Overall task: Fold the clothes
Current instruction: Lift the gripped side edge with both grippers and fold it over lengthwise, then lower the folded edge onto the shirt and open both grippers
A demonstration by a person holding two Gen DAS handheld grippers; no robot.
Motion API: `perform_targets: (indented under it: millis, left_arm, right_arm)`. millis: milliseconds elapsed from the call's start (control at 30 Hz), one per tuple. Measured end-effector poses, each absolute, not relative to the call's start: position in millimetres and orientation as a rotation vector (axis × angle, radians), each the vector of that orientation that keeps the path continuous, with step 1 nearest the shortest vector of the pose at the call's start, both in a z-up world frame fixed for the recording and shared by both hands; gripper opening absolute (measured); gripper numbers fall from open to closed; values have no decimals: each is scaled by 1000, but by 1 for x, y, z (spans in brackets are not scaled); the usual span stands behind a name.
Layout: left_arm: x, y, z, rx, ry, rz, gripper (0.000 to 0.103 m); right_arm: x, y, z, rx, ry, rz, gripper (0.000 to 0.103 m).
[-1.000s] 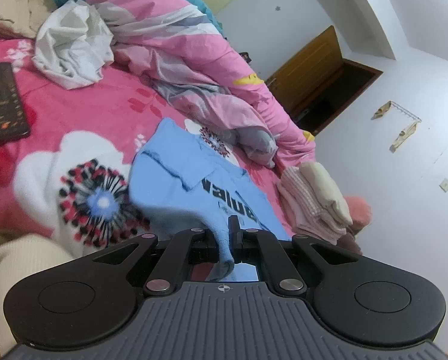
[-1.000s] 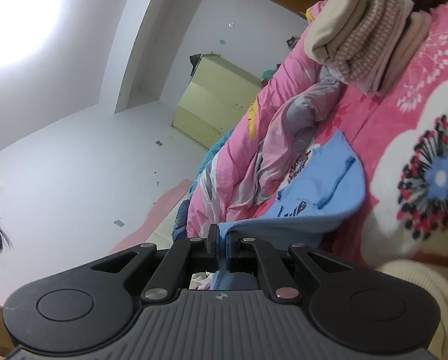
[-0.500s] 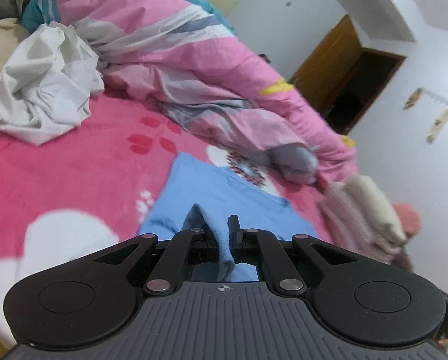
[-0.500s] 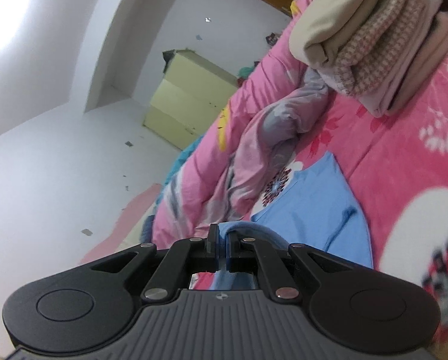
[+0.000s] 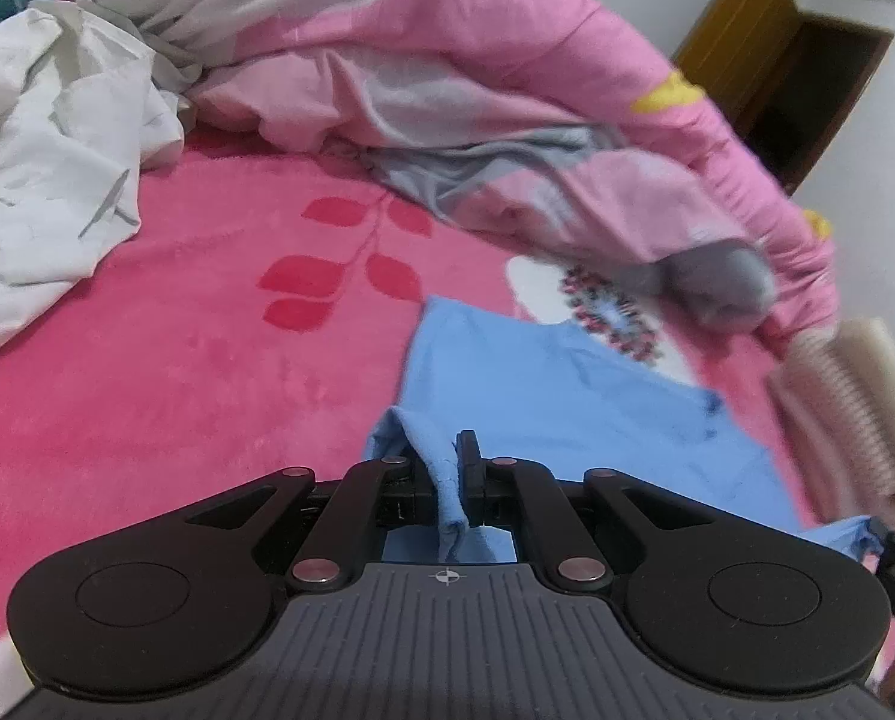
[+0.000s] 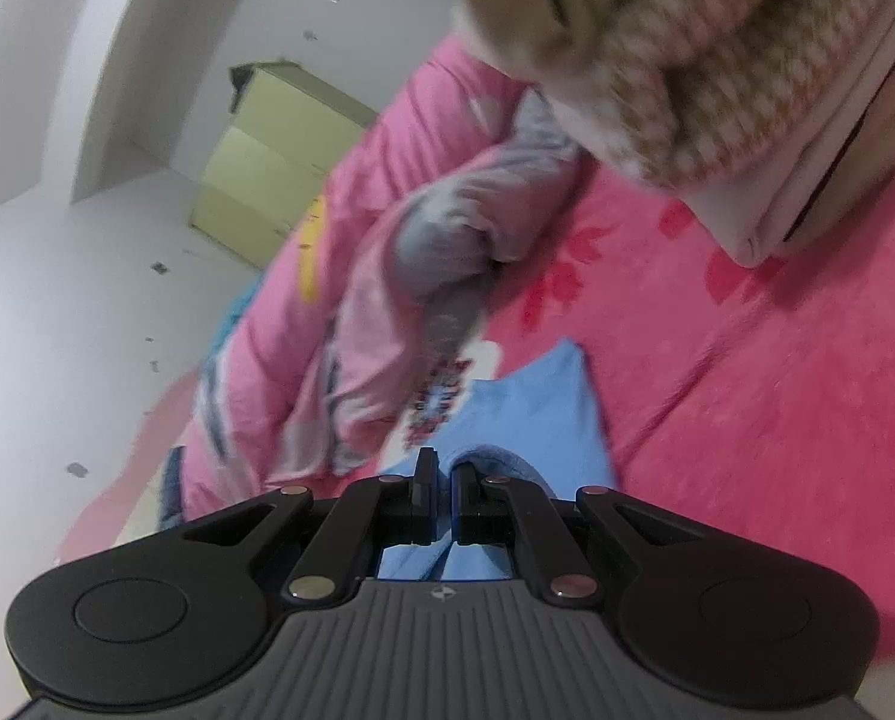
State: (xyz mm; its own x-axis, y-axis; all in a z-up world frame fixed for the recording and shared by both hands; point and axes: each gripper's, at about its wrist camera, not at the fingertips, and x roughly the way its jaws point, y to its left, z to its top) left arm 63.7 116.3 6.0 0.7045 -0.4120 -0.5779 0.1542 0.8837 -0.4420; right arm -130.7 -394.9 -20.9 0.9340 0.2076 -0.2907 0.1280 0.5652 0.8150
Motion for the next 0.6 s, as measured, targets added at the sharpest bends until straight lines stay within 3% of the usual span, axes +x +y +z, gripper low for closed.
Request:
perform_targets:
  millis: [167,300,333,400,433,600]
  left_arm:
    - [90,119,-15,-439,768,-324,5]
    - [106,144,-35,-708,850,-357,12]
    - [108,152,-40,-777,861,-360,14]
    - [108,167,-48,-917,886,-360,28]
    - [106,172,-47,-952,893,-341,30]
    - [82,192,-22,-929,833,-260,56]
  right_arm:
    - [-105,-418,-62,1079,457,1,4]
    - [-99,-438,-86,1242,498,29,6]
    - [-100,-441,-88,1280,499,44,11]
    - [-102,-447,-88,1334,508,53,22]
    - [-104,-449,-88,1359,512,55,28]
    - [-128,-452,-73,1413,551,-20,42]
